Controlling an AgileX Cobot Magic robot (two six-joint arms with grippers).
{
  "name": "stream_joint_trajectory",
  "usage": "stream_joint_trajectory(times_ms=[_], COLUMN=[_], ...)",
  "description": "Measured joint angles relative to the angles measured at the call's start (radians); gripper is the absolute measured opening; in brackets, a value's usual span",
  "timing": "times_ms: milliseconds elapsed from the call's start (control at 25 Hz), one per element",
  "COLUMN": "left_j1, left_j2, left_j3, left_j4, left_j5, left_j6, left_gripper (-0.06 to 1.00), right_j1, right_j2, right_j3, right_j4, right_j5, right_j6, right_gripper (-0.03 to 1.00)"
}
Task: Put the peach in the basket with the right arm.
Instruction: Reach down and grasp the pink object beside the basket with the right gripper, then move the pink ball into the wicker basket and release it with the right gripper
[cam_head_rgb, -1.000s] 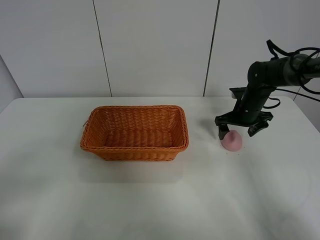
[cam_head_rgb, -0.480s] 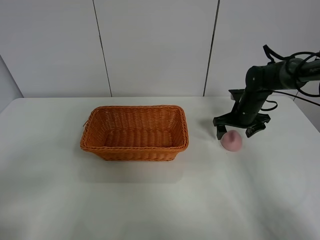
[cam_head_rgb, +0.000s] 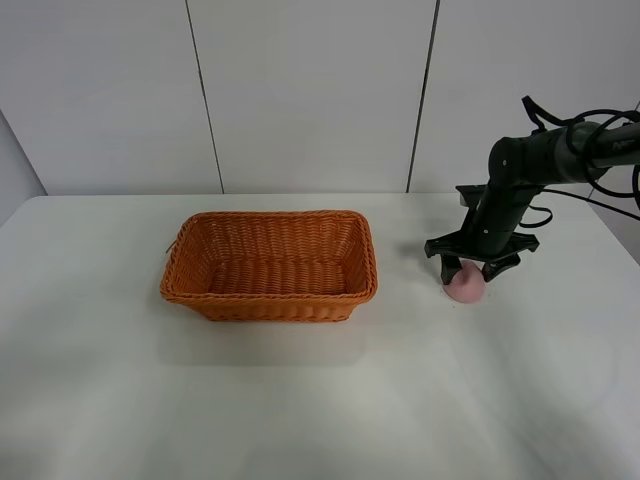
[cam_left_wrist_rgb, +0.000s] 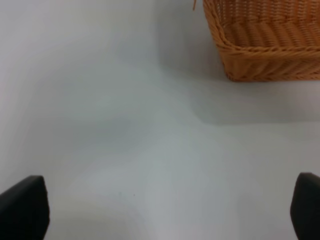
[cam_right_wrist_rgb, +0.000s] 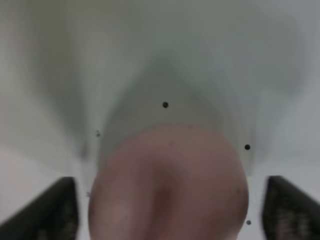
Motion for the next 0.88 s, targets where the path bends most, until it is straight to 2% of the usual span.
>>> stream_joint_trajectory(times_ms=[120, 200, 320, 440, 600, 680, 880], left_j1=[0.000, 0.000, 0.000, 0.000, 0.000, 0.000, 0.000], left_j2=[0.000, 0.000, 0.000, 0.000, 0.000, 0.000, 0.000], left_j3=[0.000, 0.000, 0.000, 0.000, 0.000, 0.000, 0.000], left_j4=[0.000, 0.000, 0.000, 0.000, 0.000, 0.000, 0.000], left_j5=[0.000, 0.000, 0.000, 0.000, 0.000, 0.000, 0.000], left_j6=[0.000, 0.000, 0.000, 0.000, 0.000, 0.000, 0.000], left_gripper=[0.99, 0.99, 0.99, 0.99, 0.99, 0.99, 0.99], right_j1=[0.000, 0.000, 0.000, 0.000, 0.000, 0.000, 0.000], right_j2=[0.000, -0.004, -0.004, -0.001, -0.001, -0.001, -0.003], right_j3=[0.000, -0.004, -0.039, -0.131, -0.334, -0.441, -0.602], right_j4=[-0.008, -0.013, -0.024, -0.024, -0.026, -0.026, -0.026], right_j5=[0.014, 0.017, 0.054, 0.157, 0.320, 0.370, 0.388], right_j6=[0.000, 0.000, 0.000, -0.001, -0.014, -0.022, -0.026], right_gripper=[0.14, 0.01, -0.01, -0.01, -0.01, -0.01, -0.01])
